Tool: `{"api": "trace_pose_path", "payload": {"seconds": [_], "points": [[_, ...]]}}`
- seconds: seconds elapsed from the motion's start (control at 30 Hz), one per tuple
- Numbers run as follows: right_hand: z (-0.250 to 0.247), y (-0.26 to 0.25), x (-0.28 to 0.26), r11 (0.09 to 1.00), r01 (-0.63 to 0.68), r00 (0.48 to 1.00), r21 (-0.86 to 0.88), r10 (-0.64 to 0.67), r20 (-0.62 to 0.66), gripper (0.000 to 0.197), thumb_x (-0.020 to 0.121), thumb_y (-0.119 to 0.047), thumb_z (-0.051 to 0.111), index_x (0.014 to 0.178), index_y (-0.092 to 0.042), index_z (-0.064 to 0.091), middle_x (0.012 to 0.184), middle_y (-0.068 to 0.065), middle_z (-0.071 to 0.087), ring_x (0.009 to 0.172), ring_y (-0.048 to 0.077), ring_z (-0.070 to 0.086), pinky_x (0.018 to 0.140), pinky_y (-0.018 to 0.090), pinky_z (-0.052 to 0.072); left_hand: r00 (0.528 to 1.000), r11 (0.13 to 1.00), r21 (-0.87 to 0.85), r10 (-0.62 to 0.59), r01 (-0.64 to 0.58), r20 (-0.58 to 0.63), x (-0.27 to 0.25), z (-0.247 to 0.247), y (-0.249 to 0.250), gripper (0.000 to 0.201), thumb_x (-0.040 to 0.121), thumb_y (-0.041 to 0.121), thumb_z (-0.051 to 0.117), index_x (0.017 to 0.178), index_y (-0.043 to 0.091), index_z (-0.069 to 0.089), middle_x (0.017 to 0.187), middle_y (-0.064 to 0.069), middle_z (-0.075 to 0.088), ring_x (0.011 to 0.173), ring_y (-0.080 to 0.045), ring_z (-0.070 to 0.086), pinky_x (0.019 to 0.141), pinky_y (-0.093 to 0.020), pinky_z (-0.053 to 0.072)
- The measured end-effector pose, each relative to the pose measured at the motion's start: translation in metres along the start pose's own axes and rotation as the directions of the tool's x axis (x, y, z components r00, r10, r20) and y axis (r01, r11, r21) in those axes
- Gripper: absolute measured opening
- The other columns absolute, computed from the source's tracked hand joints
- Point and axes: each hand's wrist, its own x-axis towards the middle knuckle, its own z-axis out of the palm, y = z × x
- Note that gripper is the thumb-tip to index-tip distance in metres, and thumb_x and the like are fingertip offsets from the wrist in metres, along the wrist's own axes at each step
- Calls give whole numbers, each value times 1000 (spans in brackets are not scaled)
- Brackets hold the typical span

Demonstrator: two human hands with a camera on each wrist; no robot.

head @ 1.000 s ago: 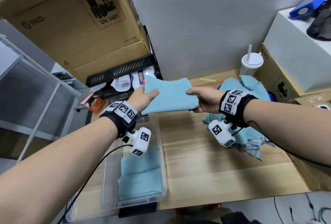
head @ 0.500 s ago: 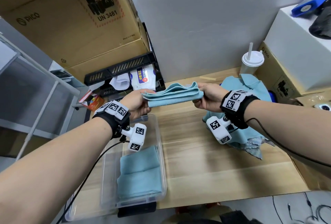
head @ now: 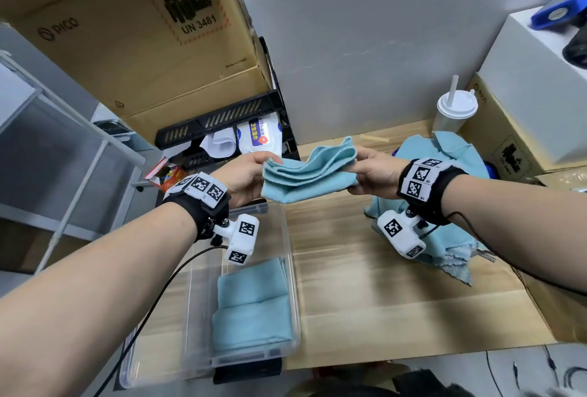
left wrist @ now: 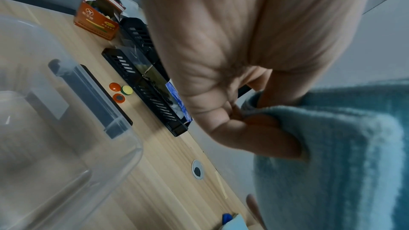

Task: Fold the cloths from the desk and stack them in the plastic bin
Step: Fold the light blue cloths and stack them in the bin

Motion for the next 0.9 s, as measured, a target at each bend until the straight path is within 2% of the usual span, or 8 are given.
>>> {"api": "trace_pose_path", "payload": {"seconds": [0.13,0.23,0.37,0.47,0.63,0.73,0.8,0.9], "points": [[6,-3,2,997,75,995,24,-74,-63,47,93,13,40,75,-20,68,84,5,65,57,13,57,43,15,37,998,996,-87,0,-6,-68,-5,-5,3,35,95,-15,30,73,7,47,102,-25,60,59,-25,70,39,-24,51],[11,-1,7,990,83,996,115,-79,-37,59,92,16,39,53,-18,66,96,9,62,74,19,54,49,18,45,995,989,-149,-3,-12,-96,-5,-12,0,36,92,-14,27,71,9,44,121,-30,56,68,-33,71,40,-27,52],[17,2,11,986,3,1000,166,-1,-12,51,95,11,38,58,-16,60,106,19,61,80,29,63,58,26,55,997,966,-257,-23,2,-78,-4,-20,-7,33,88,-12,29,74,11,47,122,-27,58,93,-38,68,62,-42,62],[21,0,9,983,-69,998,171,67,17,47,97,8,29,67,-16,57,98,22,68,71,35,69,60,31,59,997,956,-292,-37,18,-61,-5,-26,-13,33,86,-13,31,74,11,50,125,-26,60,105,-41,64,87,-54,55],[42,-1,18,975,-53,998,214,57,-11,52,92,16,24,64,-10,60,95,24,65,66,30,67,53,28,57,997,939,-345,-45,21,-63,-21,-36,-17,34,90,-16,28,77,3,51,112,-29,67,94,-41,70,76,-49,60],[56,0,22,970,-124,992,207,125,10,39,87,7,27,69,-2,60,88,20,68,73,29,66,61,32,58,989,905,-403,-147,137,5,-33,-58,-20,28,88,-5,36,88,-10,63,122,-36,60,109,-47,63,88,-57,54],[72,6,26,979,-181,983,92,179,31,29,93,-10,40,74,-2,60,83,12,65,72,25,63,63,32,57,978,936,-299,-205,186,-33,-43,-76,-30,27,93,12,42,93,-6,63,115,-27,66,103,-40,65,89,-50,55],[95,28,36,939,-103,994,-329,111,5,14,91,-8,64,79,-9,56,76,10,55,58,17,57,54,24,55,959,962,207,-125,180,-254,-53,-93,-56,7,86,10,70,85,11,63,83,-14,61,66,-20,59,60,-25,51]]}}
